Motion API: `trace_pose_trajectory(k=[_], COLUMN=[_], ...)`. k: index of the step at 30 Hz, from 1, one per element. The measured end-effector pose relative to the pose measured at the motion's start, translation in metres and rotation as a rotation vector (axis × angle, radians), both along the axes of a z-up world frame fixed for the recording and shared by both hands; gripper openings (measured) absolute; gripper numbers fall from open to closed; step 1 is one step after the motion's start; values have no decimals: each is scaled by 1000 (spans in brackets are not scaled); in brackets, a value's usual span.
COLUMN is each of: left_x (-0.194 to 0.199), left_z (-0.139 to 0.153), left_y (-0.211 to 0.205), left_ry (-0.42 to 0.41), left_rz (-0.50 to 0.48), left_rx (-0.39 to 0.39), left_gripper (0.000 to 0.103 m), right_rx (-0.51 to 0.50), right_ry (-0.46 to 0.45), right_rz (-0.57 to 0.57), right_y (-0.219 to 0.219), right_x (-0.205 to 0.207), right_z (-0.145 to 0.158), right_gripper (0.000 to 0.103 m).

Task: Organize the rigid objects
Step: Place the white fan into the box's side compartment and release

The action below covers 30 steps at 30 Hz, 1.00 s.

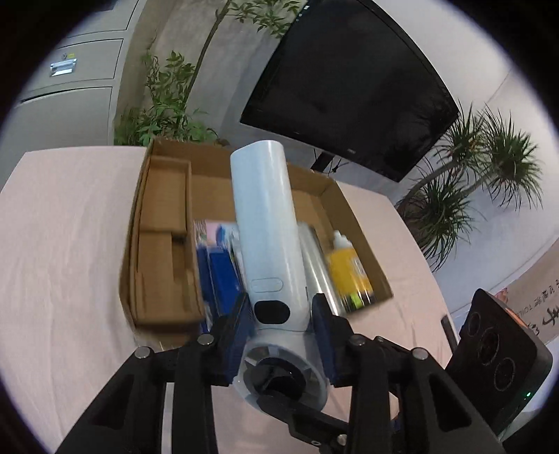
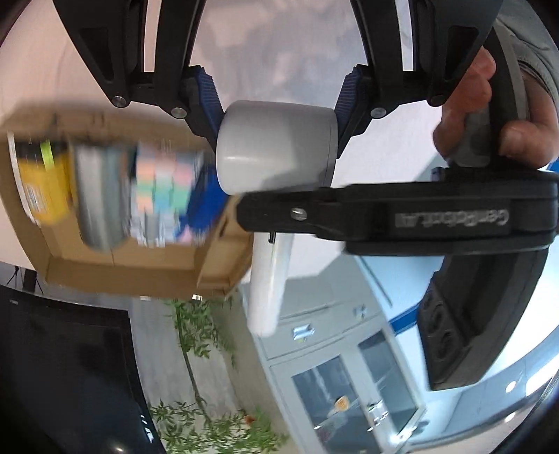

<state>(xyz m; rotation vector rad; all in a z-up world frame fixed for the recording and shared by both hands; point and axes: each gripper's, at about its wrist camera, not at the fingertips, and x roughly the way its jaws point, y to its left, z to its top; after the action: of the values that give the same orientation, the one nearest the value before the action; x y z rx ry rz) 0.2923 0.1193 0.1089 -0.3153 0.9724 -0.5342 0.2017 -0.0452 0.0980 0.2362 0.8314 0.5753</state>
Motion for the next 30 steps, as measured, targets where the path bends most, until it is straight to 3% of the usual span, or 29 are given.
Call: trace_pose_trajectory(k=[6, 13, 19, 26, 30], left_x=[80, 146, 154, 149, 138], left_z=[-17, -77, -111, -106, -89], left_y=[24, 50, 46, 44, 49], left_ry=[40, 189, 243, 228, 168], left_rz=[20, 4, -34, -36, 5], left_rx=[-7, -63, -19, 28, 44], left_gripper=[35, 35, 33, 32, 32], right_rx=[4, -32, -85, -79, -57], right_ry=[98, 264, 365, 344, 327], right_rz=[-16, -22, -24, -8, 19], right_y=[34, 70, 82, 83, 78], right_x=[101, 189, 205, 204, 194], right_z=[-5, -63, -101, -102, -97], right_gripper=[54, 53, 57, 65, 65])
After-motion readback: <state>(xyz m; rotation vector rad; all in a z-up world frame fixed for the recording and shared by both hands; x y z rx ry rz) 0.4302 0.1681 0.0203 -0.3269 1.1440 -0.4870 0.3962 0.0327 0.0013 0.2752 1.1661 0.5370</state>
